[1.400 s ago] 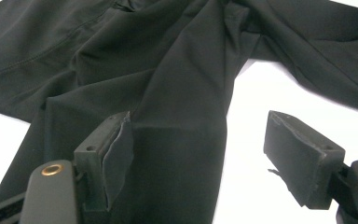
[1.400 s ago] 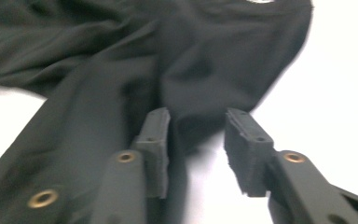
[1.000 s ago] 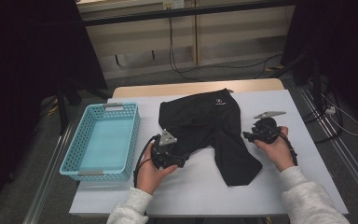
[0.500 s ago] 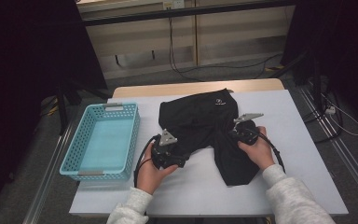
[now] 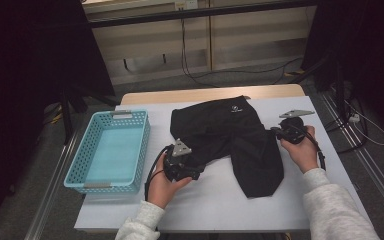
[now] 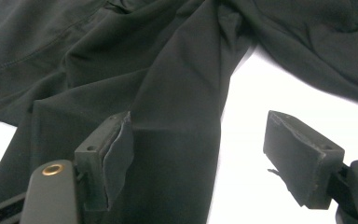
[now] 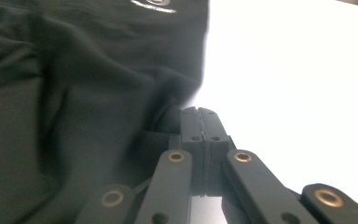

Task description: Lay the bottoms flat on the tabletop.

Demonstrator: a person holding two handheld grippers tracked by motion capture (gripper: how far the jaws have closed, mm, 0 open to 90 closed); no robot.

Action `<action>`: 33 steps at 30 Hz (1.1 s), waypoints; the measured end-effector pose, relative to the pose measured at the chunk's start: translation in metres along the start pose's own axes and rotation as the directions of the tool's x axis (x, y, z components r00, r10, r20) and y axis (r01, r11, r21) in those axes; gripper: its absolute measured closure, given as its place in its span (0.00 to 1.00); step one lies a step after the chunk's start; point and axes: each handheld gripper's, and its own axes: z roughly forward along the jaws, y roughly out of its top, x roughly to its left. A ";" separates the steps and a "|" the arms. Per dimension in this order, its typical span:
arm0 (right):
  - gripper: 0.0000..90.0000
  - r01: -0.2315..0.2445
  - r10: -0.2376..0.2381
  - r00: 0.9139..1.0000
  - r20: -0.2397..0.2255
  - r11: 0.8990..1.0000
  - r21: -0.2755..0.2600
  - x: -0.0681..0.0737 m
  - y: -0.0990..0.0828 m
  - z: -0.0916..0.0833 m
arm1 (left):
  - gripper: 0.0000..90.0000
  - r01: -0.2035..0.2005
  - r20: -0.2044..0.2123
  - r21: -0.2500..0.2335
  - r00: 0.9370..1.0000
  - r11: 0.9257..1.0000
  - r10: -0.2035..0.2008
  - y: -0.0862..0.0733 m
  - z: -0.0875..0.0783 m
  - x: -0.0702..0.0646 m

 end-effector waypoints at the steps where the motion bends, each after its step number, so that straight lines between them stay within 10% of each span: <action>1: 0.97 -0.001 0.001 1.000 0.016 1.000 0.011 -0.002 -0.002 0.000 | 0.27 0.000 0.013 0.000 1.000 1.000 0.000 0.000 0.000 0.001; 11: 0.69 0.042 -0.042 0.999 0.005 0.997 0.064 0.009 -0.036 -0.009 | 0.27 -0.006 0.016 0.012 1.000 1.000 0.006 -0.001 0.002 -0.001; 17: 0.99 0.004 0.002 0.997 -0.080 0.998 0.068 0.012 -0.041 -0.014 | 0.27 -0.013 0.020 0.014 1.000 1.000 0.012 0.000 0.004 -0.003; 25: 0.99 -0.020 0.032 0.993 -0.111 0.994 0.112 0.011 -0.062 -0.046 | 0.27 -0.020 0.023 0.023 1.000 1.000 0.019 -0.001 0.007 -0.005; 33: 0.81 -0.016 0.019 0.996 -0.082 0.999 0.039 0.008 -0.061 -0.051 | 0.27 -0.031 0.029 0.017 0.999 0.999 0.031 0.003 0.007 -0.009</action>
